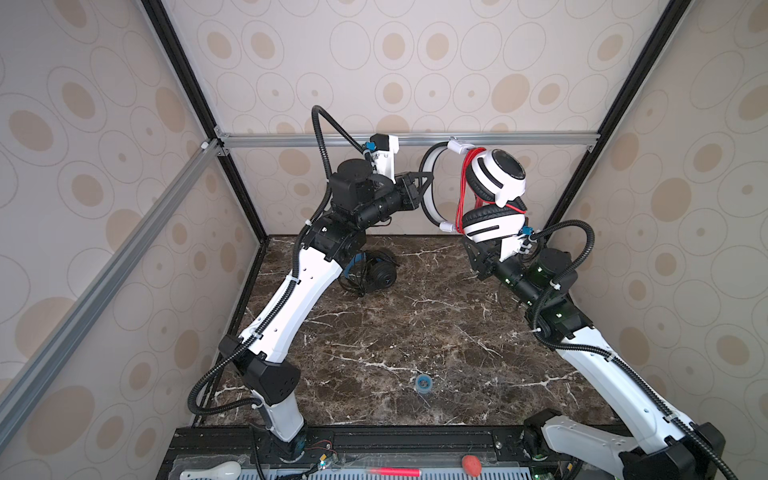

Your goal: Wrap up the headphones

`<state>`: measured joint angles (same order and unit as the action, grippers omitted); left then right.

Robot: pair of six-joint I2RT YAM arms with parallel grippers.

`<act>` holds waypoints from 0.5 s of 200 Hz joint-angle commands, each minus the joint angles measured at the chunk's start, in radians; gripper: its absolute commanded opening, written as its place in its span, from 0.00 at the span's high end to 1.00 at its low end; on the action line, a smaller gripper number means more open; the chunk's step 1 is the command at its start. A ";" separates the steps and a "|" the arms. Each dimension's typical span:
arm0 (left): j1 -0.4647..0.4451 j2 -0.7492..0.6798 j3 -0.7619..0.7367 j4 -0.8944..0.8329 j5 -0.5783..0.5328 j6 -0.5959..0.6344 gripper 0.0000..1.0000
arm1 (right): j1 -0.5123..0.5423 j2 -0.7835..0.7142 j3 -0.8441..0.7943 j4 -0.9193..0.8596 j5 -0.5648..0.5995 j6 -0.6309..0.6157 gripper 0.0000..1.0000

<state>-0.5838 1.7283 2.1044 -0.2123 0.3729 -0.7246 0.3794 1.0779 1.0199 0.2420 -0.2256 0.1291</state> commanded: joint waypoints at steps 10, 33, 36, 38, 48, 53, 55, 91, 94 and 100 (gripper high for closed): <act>-0.006 -0.006 0.070 0.067 0.010 -0.031 1.00 | -0.005 -0.020 -0.010 -0.010 0.008 -0.020 0.56; -0.006 -0.005 0.069 0.065 0.011 -0.029 1.00 | -0.005 -0.001 0.000 0.017 -0.023 -0.004 0.52; -0.006 -0.005 0.070 0.066 0.012 -0.029 1.00 | -0.005 0.001 0.001 0.020 -0.024 -0.001 0.51; -0.006 -0.005 0.070 0.066 0.012 -0.030 1.00 | -0.005 0.004 0.002 0.023 -0.025 0.001 0.51; -0.005 -0.004 0.069 0.067 0.013 -0.031 1.00 | -0.005 0.012 0.005 0.042 -0.027 0.007 0.49; -0.005 -0.004 0.069 0.068 0.014 -0.031 1.00 | -0.004 0.016 0.006 0.048 -0.025 0.010 0.49; -0.006 -0.004 0.070 0.068 0.013 -0.032 1.00 | -0.004 0.018 0.006 0.052 -0.023 0.011 0.49; -0.006 -0.007 0.069 0.065 0.014 -0.030 1.00 | -0.004 0.054 0.031 0.098 -0.005 0.029 0.47; -0.006 -0.007 0.069 0.066 0.014 -0.030 1.00 | -0.005 0.057 0.033 0.103 -0.003 0.032 0.47; -0.007 -0.007 0.069 0.065 0.015 -0.031 1.00 | -0.005 0.063 0.037 0.109 -0.004 0.035 0.47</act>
<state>-0.5842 1.7298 2.1063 -0.2131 0.3763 -0.7246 0.3794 1.1233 1.0222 0.2810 -0.2340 0.1410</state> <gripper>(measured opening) 0.069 0.527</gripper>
